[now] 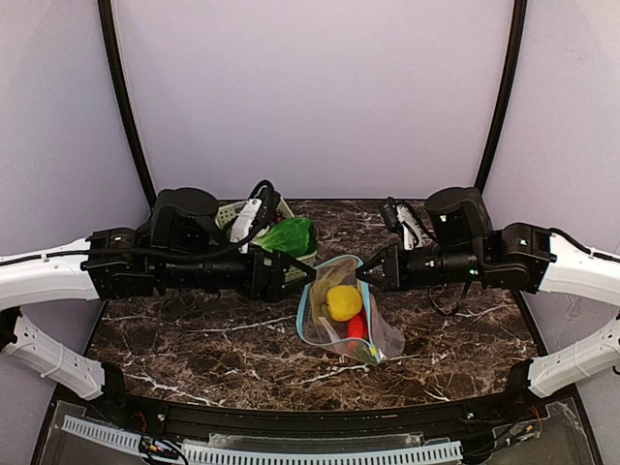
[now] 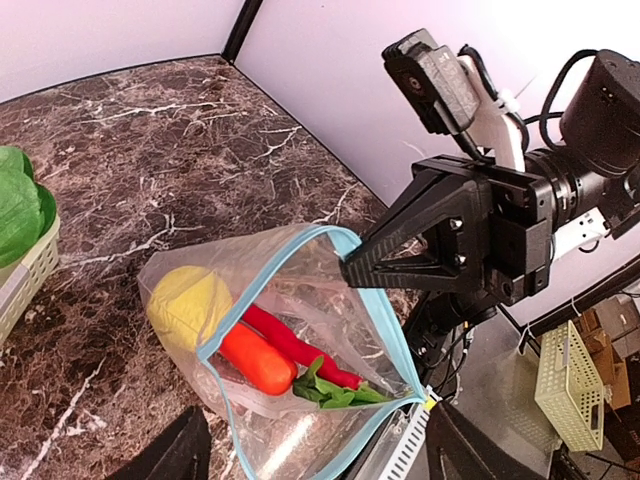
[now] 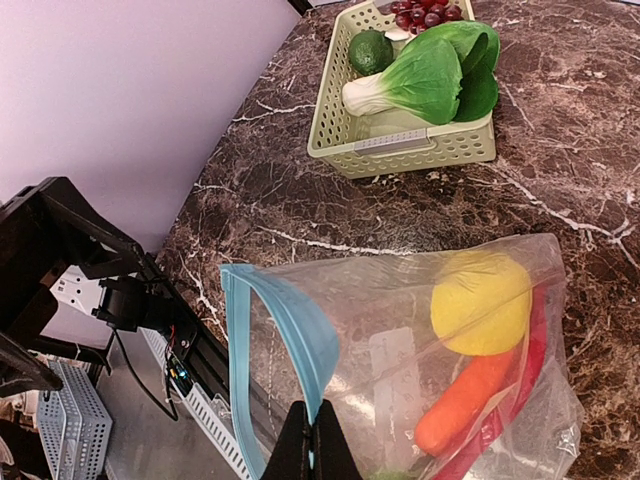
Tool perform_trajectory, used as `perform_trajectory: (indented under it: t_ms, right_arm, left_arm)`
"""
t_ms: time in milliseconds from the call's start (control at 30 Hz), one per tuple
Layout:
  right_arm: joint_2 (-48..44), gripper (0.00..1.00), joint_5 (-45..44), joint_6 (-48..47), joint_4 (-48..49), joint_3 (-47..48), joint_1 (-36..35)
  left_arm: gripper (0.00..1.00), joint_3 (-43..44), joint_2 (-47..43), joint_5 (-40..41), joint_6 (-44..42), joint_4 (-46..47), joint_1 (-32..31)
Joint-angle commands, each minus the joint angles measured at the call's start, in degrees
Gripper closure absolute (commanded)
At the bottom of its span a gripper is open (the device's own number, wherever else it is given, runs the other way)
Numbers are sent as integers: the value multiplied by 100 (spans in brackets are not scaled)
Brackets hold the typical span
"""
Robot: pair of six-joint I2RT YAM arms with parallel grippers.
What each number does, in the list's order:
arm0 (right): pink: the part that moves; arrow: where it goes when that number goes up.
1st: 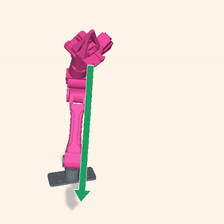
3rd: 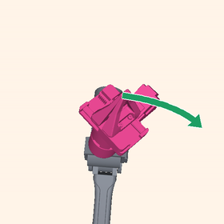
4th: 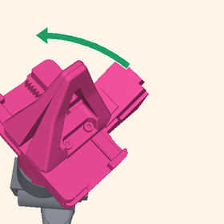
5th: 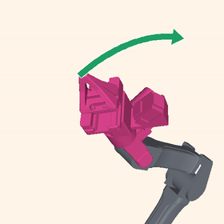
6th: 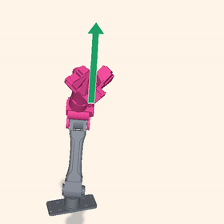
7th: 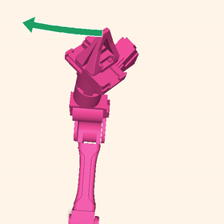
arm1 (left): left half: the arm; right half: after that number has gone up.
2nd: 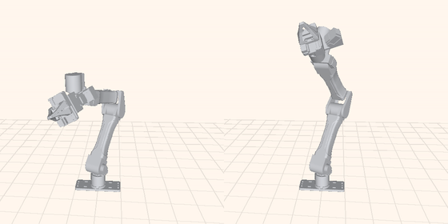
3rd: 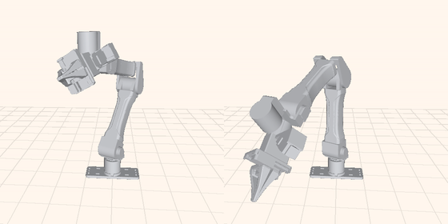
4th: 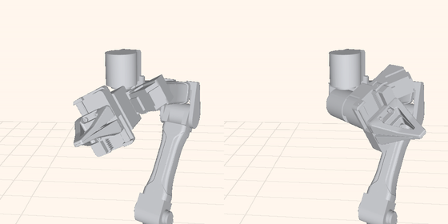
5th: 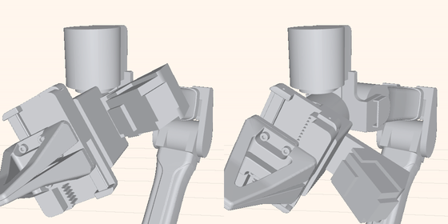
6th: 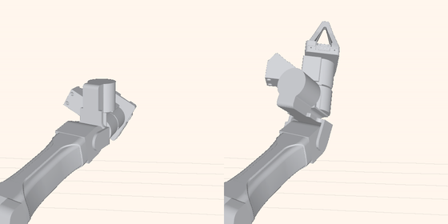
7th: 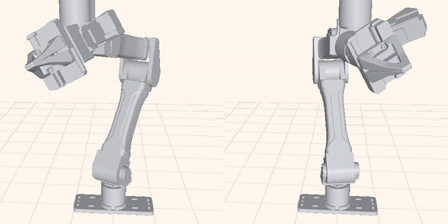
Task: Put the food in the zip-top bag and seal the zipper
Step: Adjust the zipper at the center of the board.
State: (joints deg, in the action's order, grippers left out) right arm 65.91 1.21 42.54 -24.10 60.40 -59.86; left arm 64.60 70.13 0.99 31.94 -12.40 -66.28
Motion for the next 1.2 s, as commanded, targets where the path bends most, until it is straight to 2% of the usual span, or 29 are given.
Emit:
perform_trajectory:
  t_ms: [0,333,400,500,667,767,800,867,933,1167]
  right_arm:
    - [-105,100,-99,49,54,2,39]
    - [-165,100,-103,70,54,-52,40]
    - [-181,100,-103,83,56,-66,37]
    - [-189,100,-103,92,53,-75,41]
    - [-225,100,-104,101,48,-123,41]
    - [-236,100,-252,105,46,-133,37]
    - [-231,100,-253,99,42,-123,40]
    - [-215,100,-253,92,40,-113,37]
    - [-206,100,-258,84,36,-94,36]
    - [-279,100,-506,47,-108,-33,44]
  left_arm:
    - [25,-336,-93,244,434,-398,-26]
    - [27,-762,183,242,932,-264,-34]
    - [32,-836,283,108,1011,-122,-34]
    - [44,-905,444,-2,1142,33,-33]
    - [56,-893,571,-13,1180,144,-33]
    - [70,-888,601,-70,1188,242,-28]
    - [80,-888,610,-79,1204,292,-31]
    - [91,-872,615,-81,1208,352,-34]
    - [97,-808,600,-82,1198,382,-33]
    - [99,-515,471,-82,1071,382,-32]
